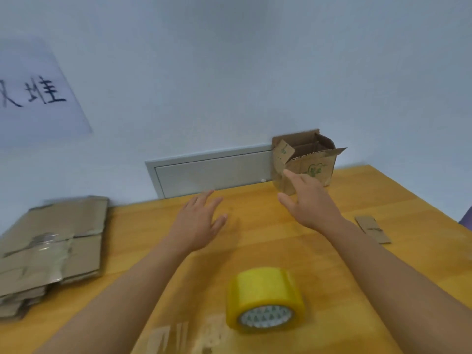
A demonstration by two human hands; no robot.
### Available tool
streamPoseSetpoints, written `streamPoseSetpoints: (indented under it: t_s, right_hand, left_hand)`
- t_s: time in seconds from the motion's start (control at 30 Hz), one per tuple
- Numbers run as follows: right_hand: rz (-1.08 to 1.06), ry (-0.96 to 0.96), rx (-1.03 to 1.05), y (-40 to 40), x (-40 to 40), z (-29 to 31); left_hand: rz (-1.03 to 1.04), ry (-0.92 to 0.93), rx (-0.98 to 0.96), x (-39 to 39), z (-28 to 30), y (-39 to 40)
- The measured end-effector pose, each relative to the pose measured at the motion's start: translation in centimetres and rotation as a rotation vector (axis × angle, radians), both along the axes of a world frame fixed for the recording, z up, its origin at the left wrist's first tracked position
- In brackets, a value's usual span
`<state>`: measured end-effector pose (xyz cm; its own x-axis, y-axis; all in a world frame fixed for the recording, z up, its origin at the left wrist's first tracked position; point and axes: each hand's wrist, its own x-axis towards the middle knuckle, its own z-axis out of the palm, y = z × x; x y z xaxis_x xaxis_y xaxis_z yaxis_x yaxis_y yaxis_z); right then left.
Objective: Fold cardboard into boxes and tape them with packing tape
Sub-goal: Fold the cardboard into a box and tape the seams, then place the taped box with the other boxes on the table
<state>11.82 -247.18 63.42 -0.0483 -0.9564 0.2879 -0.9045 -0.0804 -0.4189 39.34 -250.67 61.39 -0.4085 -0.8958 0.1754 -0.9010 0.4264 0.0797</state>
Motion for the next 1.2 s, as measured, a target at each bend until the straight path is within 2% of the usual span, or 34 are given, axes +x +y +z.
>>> streamPoseSetpoints:
  t_s: [0.2,0.33,0.5,0.63,0.8,0.97,1.1,1.2]
  right_hand:
    - [0.195,0.105,-0.21,6.0,10.8,6.3]
    - [0.338,0.146,-0.236,9.5,19.2,6.5]
    - [0.441,0.156,-0.059,12.0,28.3,1.6]
    - [0.493,0.213,0.154,11.9,33.2,-3.4]
    - [0.502,0.277,0.319,10.4,35.7,-7.7]
    - [0.483,0.288,0.259,10.0,35.7,-9.5]
    - [0.482,0.28,0.251,10.1,35.7,-9.5]
    - [0.483,0.262,0.236,9.9,35.7,-9.4]
  left_hand:
    - [0.169,0.119,-0.15,10.5,3.1,8.6]
    - [0.262,0.115,-0.188,17.2,1.9,13.6]
    - [0.374,0.069,-0.136,24.1,-1.2,17.4]
    - [0.446,0.078,-0.11,27.9,-3.2,17.3]
    - [0.47,0.129,-0.105,29.6,-4.1,14.9]
    - [0.443,0.066,-0.081,29.9,-4.4,11.1]
    - [0.459,0.089,-0.159,30.1,-4.9,9.5]
    - [0.44,0.138,-0.293,30.4,-5.3,9.2]
